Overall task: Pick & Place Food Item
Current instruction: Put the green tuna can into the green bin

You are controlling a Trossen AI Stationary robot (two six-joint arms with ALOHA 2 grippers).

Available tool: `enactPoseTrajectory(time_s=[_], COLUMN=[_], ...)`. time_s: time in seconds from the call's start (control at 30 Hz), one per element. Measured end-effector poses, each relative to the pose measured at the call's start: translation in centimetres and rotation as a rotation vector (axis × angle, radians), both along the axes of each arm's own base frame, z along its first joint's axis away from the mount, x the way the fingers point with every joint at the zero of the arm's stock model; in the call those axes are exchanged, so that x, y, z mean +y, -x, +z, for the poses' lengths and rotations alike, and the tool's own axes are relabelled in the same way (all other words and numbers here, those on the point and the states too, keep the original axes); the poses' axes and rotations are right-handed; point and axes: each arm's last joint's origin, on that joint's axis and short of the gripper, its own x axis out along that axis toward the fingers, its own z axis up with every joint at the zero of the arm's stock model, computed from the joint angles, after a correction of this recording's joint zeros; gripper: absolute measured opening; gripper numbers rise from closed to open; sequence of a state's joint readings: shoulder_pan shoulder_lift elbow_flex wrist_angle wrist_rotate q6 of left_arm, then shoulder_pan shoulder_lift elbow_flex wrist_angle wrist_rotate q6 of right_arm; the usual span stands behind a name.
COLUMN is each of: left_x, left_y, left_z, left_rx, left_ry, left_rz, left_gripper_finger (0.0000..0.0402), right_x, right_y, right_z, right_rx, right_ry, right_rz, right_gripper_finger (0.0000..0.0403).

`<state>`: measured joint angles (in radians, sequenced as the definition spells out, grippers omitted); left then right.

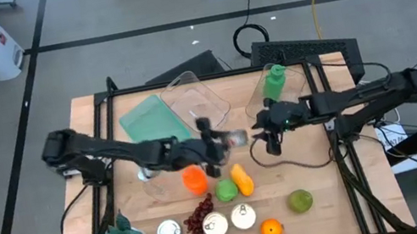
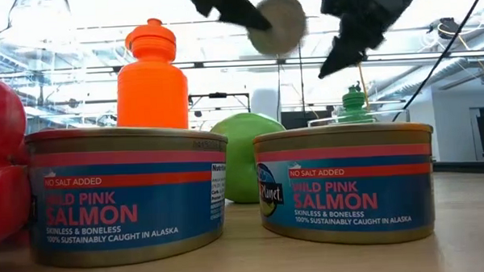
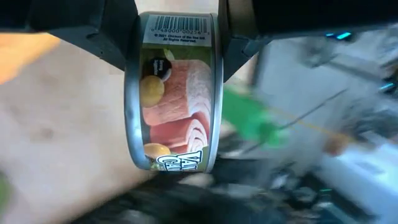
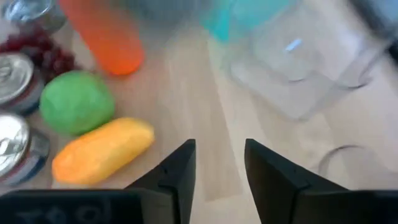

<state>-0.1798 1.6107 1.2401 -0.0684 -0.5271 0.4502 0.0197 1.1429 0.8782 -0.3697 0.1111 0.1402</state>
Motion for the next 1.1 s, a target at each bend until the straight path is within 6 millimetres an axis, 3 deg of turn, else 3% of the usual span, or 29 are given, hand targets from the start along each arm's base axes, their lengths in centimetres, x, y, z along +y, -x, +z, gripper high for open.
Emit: enactPoseTrajectory(time_s=[0.3, 0.57, 0.8, 0.93, 1.1], left_x=[2.9, 4.7, 4.5, 4.4, 4.6], left_y=[5.0, 5.9, 5.9, 7.4, 10.8], left_z=[4.8, 5.0, 5.0, 6.3, 7.5], left_rx=[-0.018, 0.014, 0.015, -0.018, -0.041], left_ry=[-0.040, 0.014, 0.020, -0.034, -0.015], left_rz=[0.175, 0.209, 0.193, 0.272, 0.438], left_gripper_finger=[0.0138, 0.0138, 0.0138, 0.0138, 0.0138], right_x=[0.7, 1.1, 1.5, 1.7, 1.7], right_y=[0.3, 0.8, 1.2, 1.3, 1.3], right_z=[-3.1, -5.3, -6.4, -6.8, -6.8], right_rx=[-0.130, -0.278, -0.272, -0.241, -0.232], right_ry=[0.003, -0.006, -0.012, -0.016, -0.014], right_rz=[0.014, 0.035, 0.050, 0.060, 0.059], right_gripper_finger=[0.0106, 0.0075, 0.0012, 0.0008, 0.0001])
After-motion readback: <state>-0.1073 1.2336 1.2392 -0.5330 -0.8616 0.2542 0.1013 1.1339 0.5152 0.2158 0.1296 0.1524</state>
